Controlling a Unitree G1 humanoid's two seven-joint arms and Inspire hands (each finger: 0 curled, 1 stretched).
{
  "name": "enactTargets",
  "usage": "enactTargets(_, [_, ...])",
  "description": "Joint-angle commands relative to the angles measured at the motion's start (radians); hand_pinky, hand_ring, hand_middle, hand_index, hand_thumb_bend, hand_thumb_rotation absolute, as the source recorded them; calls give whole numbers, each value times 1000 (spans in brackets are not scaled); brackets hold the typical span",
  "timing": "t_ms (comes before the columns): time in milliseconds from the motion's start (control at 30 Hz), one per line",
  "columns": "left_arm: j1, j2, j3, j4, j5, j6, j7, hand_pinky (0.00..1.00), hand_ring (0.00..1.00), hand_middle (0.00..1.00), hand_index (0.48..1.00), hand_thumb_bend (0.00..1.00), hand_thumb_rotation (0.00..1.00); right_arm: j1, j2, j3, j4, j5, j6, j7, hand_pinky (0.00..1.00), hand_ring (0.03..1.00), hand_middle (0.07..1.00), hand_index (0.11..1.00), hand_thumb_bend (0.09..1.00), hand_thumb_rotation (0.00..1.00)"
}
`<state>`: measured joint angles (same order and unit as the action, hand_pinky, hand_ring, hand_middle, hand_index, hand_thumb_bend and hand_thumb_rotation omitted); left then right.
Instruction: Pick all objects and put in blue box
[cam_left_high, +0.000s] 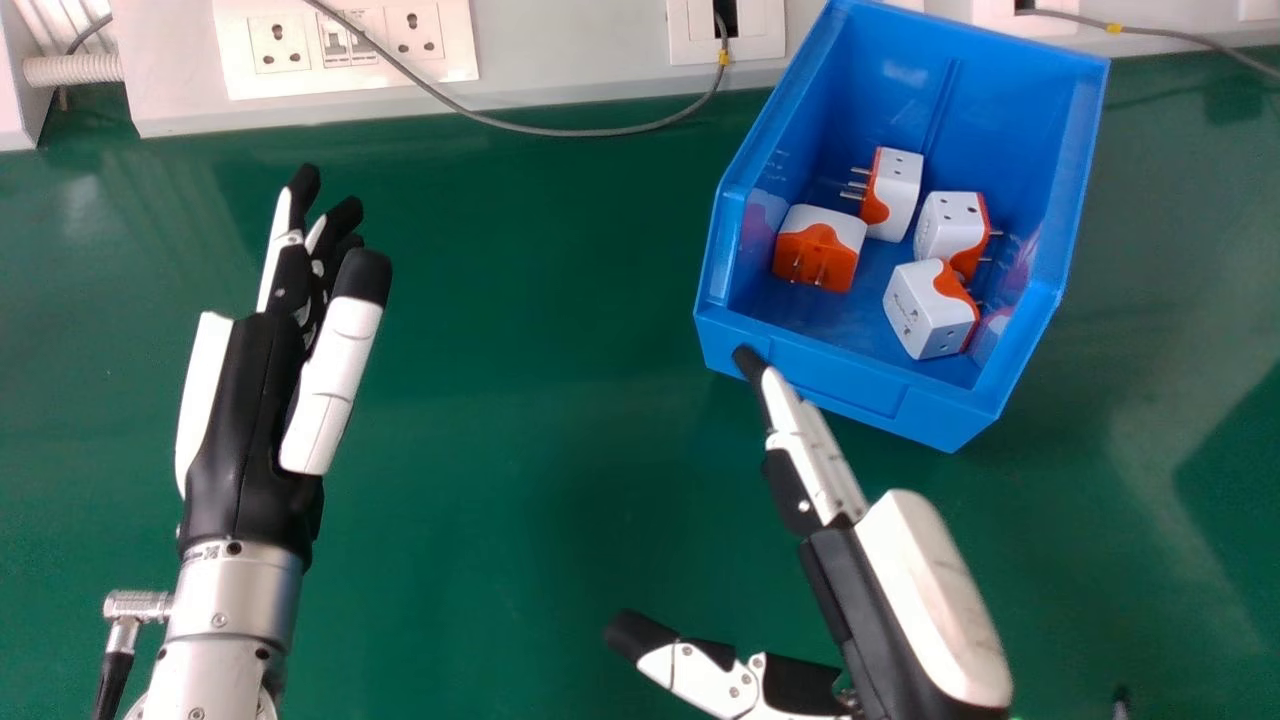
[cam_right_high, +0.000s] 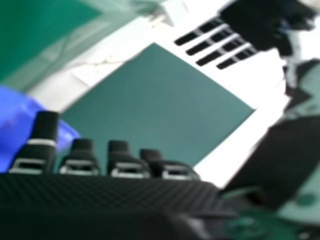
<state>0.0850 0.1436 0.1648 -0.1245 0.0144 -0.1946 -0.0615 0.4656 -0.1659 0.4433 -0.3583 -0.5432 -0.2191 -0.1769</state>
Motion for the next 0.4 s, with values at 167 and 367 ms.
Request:
enactTargets(167, [31,25,27,54,-32,-108,-28,849,934,942,981,827,962,-15,25,10,29,91,-43,33,840,998,1000,998,364,924])
enactTargets(367, [65,33,39,56,-62,-139,-55,850,934,942,980,804,961,-32,36,-19,20,160,-22,74,843,1000,1000,1000,357,985])
